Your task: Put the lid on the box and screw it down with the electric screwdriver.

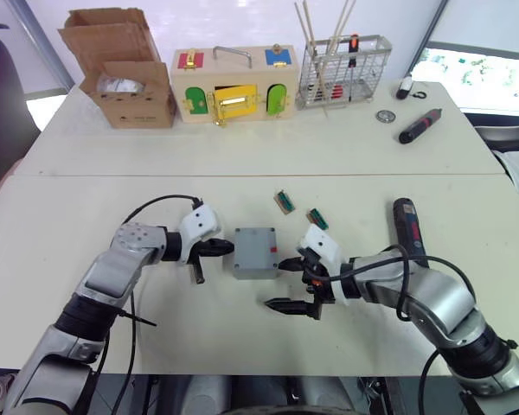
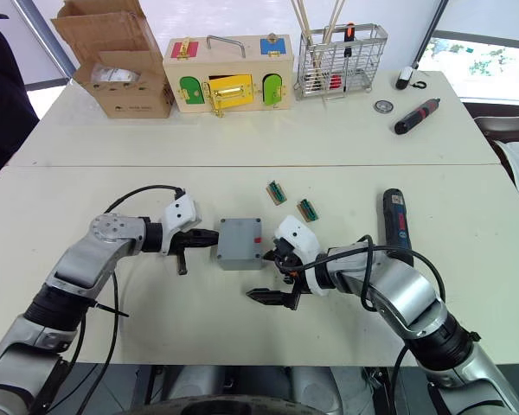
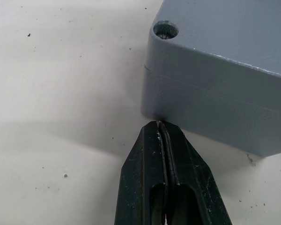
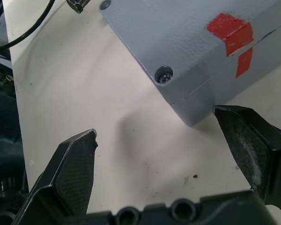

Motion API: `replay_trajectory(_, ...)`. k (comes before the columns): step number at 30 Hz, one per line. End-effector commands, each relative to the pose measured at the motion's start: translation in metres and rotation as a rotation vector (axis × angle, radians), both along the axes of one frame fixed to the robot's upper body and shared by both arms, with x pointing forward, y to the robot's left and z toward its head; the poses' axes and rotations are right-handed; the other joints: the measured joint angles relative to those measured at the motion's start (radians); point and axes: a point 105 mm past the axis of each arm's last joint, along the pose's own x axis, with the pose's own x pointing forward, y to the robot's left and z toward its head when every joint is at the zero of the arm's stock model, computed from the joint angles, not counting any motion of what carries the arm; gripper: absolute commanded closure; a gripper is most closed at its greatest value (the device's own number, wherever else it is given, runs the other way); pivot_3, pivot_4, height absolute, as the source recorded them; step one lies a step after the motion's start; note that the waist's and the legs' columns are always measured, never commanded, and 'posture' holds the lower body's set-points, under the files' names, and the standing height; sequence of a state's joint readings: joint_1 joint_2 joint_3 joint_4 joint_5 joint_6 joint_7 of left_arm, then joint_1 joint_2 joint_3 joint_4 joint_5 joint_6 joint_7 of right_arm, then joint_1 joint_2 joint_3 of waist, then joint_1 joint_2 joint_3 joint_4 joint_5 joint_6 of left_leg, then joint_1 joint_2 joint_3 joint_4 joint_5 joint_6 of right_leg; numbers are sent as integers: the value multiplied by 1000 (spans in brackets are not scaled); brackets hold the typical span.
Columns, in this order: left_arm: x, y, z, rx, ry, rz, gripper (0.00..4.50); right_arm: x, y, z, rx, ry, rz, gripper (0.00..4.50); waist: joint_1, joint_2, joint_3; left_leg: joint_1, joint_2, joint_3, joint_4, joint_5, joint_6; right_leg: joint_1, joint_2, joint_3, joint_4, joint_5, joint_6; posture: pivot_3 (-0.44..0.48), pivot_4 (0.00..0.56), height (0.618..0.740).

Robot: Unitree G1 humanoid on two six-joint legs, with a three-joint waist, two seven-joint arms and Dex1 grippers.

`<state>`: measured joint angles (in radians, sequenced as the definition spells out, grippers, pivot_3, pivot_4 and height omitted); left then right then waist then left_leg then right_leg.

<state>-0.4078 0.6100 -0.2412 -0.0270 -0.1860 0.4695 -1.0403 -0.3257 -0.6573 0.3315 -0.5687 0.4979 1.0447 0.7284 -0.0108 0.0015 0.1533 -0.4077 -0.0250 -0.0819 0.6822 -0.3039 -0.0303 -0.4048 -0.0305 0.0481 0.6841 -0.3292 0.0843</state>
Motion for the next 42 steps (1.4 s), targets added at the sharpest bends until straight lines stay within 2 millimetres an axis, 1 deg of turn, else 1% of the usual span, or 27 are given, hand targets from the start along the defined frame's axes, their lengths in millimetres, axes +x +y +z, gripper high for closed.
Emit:
replay_trajectory(1,0,3,13,4,-35,-22,4500,2,-12,17,-6,-66,-24,39,0,0,0,0,0,0,0,0,0,0,0,0,0,0,0,0,150,740)
replay_trajectory(4,-1,12,19,19,-34,-22,4500,7,-28,30,2,-87,-68,39,-1,0,0,0,0,0,0,0,0,0,0,0,0,0,0,0,150,740)
replay_trajectory(6,-1,18,29,13,-42,-9,4500,14,-39,48,43,-112,-110,39,-2,0,0,0,0,0,0,0,0,0,0,0,0,0,0,0,150,740)
replay_trajectory(8,0,22,43,-7,-53,1,4500,26,-47,69,106,-160,-151,39,-2,0,0,0,0,0,0,0,0,0,0,0,0,0,0,0,150,740)
replay_trajectory(11,4,26,70,-75,-81,52,4500,53,-52,100,215,-263,-229,39,-3,0,0,0,0,0,0,0,0,0,0,0,0,0,0,0,150,740)
replay_trajectory(12,5,27,78,-100,-88,71,4500,63,-53,107,237,-301,-257,39,-3,0,0,0,0,0,0,0,0,0,0,0,0,0,0,0,150,740)
replay_trajectory(13,6,28,87,-131,-91,95,4500,78,-54,111,248,-338,-312,39,-4,0,0,0,0,0,0,0,0,0,1,0,0,0,0,0,150,740)
replay_trajectory(15,7,31,100,-191,-92,141,4500,103,-55,108,230,-384,-392,39,-6,0,0,0,0,0,0,0,0,0,1,0,1,0,0,0,150,740)
replay_trajectory(18,9,37,113,-252,-105,220,4500,130,-47,91,191,-404,-436,39,-8,0,0,0,0,1,-1,0,0,-1,1,0,1,0,0,0,150,740)
replay_trajectory(21,5,38,115,-274,-97,255,4500,147,-35,83,222,-401,-455,39,-11,0,0,-1,0,1,-1,2,-4,-3,1,1,1,0,0,0,150,740)
replay_trajectory(24,-2,40,108,-258,-91,285,4500,161,-21,75,233,-418,-445,39,-16,0,0,-1,0,2,-1,4,-6,-3,1,1,2,0,0,0,150,740)
replay_trajectory(27,-5,40,103,-250,-90,311,4500,167,-14,67,214,-429,-426,39,-14,0,0,-1,0,2,-1,4,-7,-3,1,1,2,0,0,0,150,740)
replay_trajectory(32,-11,35,99,-253,-86,312,4500,171,-10,57,206,-435,-421,1424,-10,0,0,-1,0,2,-1,4,-7,-3,0,1,2,0,0,0,150,740)
replay_trajectory(34,-12,33,97,-252,-83,312,4500,170,-7,53,202,-430,-406,1972,-11,0,0,-1,0,2,-1,4,-7,-3,0,1,1,0,0,0,150,740)
replay_trajectory(42,-12,28,90,-240,-70,293,4500,163,-5,41,180,-415,-396,1972,-10,0,0,-1,0,2,-1,4,-7,-3,1,1,2,0,0,0,150,740)
